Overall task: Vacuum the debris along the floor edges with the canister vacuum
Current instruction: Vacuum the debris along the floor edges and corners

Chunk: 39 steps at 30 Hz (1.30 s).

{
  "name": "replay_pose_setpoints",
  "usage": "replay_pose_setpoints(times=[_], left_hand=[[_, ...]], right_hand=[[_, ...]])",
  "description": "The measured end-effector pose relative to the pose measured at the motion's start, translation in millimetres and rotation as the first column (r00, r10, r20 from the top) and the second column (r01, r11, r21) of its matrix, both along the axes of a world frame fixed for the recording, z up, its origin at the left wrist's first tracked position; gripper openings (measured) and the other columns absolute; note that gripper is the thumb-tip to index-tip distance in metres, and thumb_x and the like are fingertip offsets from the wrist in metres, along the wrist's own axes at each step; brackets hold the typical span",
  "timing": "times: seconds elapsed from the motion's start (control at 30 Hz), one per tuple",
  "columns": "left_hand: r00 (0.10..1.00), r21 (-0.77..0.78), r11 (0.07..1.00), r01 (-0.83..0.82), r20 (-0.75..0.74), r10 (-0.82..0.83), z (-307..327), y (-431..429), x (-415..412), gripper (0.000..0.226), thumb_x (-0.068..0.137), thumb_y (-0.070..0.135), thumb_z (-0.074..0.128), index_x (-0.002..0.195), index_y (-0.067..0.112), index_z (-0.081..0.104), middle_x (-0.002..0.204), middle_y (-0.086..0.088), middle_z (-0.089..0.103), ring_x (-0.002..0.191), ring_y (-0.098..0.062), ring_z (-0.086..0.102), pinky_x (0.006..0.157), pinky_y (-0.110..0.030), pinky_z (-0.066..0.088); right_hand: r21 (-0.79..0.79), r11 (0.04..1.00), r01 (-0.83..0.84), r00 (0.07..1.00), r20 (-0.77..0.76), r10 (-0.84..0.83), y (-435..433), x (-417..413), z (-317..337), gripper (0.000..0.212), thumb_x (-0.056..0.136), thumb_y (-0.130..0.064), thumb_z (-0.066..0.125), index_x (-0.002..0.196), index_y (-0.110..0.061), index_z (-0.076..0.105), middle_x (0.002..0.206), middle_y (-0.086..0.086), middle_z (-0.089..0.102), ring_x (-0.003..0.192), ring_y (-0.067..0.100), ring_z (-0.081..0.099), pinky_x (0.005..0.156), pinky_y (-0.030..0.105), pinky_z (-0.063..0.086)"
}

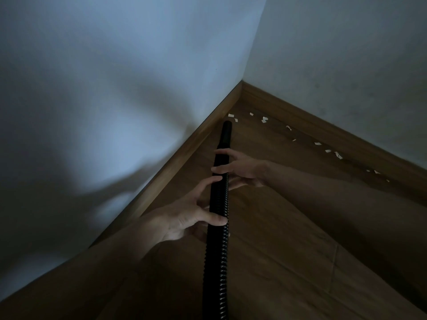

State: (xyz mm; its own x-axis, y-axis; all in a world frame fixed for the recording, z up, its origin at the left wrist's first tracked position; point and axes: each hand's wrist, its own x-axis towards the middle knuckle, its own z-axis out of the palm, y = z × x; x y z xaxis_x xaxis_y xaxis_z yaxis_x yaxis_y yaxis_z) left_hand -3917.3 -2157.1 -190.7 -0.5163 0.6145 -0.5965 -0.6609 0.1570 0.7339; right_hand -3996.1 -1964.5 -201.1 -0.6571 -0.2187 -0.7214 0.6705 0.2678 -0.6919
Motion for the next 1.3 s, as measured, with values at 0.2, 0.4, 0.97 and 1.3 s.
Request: replay_pose_setpoints(times=[0.2,0.4,0.97,1.3], left_hand=[[1.000,-0.005,1.000,-0.028,-0.010,0.028,-4.2,3.7,0.8,0.091,0.074,-0.009,0.076,0.131,0.054,0.044,0.125,-0.013,0.064,0.102,-0.039,0.068,0.088,-0.056,0.055],[0.999,-0.007,0.999,-0.032,0.000,0.032,-3.2,1.6,0.4,0.090,0.075,-0.007,0.076,0.131,0.054,0.044,0.126,-0.011,0.064,0.099,-0.040,0.070,0.086,-0.061,0.053],[0.985,0.046,0.985,-0.166,-0.033,0.167,-13.6,13.2,-1.1,0.088,0.070,0.006,0.082,0.133,0.056,0.046,0.129,-0.001,0.062,0.103,-0.013,0.070,0.072,-0.030,0.060],[0.985,0.058,0.988,-0.141,-0.088,0.146,-9.8,18.3,-1.7,0.084,0.075,0.006,0.079,0.136,0.054,0.046,0.137,0.008,0.053,0.126,-0.006,0.049,0.109,-0.040,0.041]], right_hand=[[-0.072,0.996,0.058,0.998,-0.012,-0.059,3.6,-0.4,-11.5,0.073,0.084,-0.010,0.077,0.143,-0.036,0.044,0.140,0.013,0.050,0.108,0.033,0.066,0.082,0.045,0.061],[-0.214,0.972,0.097,0.995,0.003,-0.099,6.9,5.5,-21.1,0.072,0.084,-0.006,0.075,0.141,-0.040,0.045,0.141,0.012,0.049,0.108,0.028,0.063,0.078,0.040,0.061],[-0.312,0.925,0.216,0.958,-0.115,-0.263,13.7,0.5,-39.9,0.063,0.085,-0.010,0.075,0.137,-0.036,0.051,0.136,0.010,0.050,0.114,0.028,0.060,0.076,0.038,0.058],[-0.342,0.909,0.240,0.952,-0.100,-0.289,18.6,-6.2,-45.3,0.060,0.085,-0.010,0.075,0.135,-0.036,0.055,0.133,0.008,0.055,0.111,0.028,0.063,0.075,0.037,0.058]])
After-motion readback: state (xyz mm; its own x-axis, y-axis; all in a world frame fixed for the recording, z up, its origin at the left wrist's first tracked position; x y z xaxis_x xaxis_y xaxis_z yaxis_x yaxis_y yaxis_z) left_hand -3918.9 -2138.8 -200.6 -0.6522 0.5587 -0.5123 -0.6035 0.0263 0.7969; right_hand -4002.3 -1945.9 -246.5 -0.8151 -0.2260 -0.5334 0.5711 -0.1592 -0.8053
